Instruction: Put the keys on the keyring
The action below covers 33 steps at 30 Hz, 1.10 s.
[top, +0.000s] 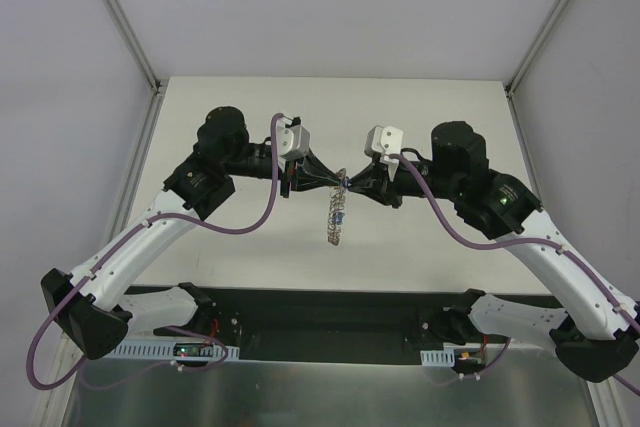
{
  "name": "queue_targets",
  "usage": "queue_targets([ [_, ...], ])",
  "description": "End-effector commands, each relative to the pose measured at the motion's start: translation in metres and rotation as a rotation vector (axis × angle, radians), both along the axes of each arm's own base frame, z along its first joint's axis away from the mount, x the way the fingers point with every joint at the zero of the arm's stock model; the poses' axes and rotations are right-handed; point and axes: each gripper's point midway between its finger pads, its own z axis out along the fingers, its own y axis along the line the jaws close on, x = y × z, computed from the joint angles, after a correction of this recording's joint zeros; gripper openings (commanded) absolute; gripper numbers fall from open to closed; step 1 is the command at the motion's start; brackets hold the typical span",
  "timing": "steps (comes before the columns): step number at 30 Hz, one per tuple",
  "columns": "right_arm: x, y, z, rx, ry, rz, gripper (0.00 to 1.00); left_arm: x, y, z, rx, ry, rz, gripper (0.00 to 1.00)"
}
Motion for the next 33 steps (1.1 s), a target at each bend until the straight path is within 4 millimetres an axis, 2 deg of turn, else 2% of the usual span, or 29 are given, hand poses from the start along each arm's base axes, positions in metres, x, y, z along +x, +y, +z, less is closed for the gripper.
queue_targets([
  [1, 0.0, 0.003, 0.022, 0.06, -0.047, 0.017, 0.18, -0.01, 0.0, 0.024, -0.065, -0.075, -0.054, 0.0],
  [21, -0.003, 0.001, 0.032, 0.059, -0.06, 0.04, 0.2, -0.005, -0.005, 0.014, -0.047, -0.05, -0.072, 0.0],
  [24, -0.002, 0.001, 0.031, 0.051, -0.058, 0.042, 0.02, -0.005, -0.006, 0.014, -0.045, -0.048, -0.072, 0.0],
  [33, -0.003, 0.002, 0.029, 0.032, -0.053, 0.052, 0.01, -0.002, -0.006, 0.004, -0.014, -0.031, -0.063, 0.0],
])
